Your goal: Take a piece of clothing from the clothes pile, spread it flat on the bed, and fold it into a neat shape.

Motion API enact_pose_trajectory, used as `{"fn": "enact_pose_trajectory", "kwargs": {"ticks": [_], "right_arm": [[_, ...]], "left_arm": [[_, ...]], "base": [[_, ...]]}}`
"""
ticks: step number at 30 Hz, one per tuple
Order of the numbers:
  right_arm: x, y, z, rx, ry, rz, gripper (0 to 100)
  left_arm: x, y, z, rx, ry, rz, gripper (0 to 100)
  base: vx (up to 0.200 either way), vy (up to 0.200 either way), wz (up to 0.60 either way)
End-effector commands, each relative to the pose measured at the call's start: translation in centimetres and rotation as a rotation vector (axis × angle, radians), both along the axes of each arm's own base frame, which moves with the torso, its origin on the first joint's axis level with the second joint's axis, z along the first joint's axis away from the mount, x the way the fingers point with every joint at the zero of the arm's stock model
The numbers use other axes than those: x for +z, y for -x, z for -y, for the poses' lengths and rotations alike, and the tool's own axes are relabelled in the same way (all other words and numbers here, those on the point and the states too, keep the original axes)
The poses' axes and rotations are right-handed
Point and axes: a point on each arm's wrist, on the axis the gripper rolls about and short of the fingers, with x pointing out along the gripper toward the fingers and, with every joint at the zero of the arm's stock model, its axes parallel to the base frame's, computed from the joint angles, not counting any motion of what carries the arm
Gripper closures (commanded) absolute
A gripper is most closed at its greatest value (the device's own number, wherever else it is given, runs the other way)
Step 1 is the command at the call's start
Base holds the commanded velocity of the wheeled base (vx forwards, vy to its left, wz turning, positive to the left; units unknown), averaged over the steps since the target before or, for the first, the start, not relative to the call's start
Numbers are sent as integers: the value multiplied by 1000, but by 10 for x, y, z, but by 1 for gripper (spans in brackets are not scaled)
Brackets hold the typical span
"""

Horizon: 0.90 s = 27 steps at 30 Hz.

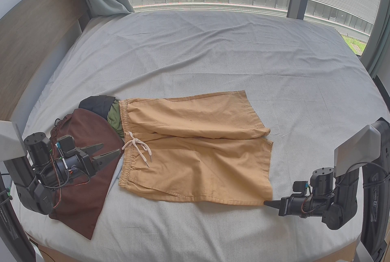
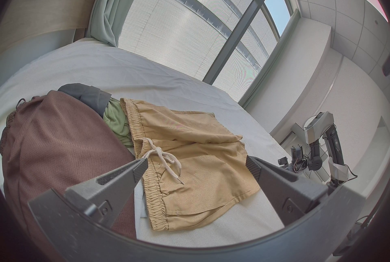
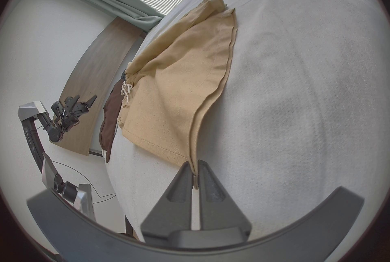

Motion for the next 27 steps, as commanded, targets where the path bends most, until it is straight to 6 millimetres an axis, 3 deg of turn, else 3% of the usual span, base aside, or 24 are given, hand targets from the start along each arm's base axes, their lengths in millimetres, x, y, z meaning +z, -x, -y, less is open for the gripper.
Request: {"fn": "enact_pose_trajectory", "kwargs": {"ticks": [1, 11, 27], "right_arm": [[5, -2, 6, -21, -2, 18, 100], [4, -2, 4, -14, -1, 18, 100], [3, -4, 3, -12, -3, 23, 100]], "left_arm": [[-10, -2, -1, 2, 2, -33, 0], [-22, -1, -2, 2, 7, -84, 0], [-59, -6, -6, 10, 22, -204, 0]], "base": [[0, 0, 0], [0, 0, 0], [0, 0, 0]]}}
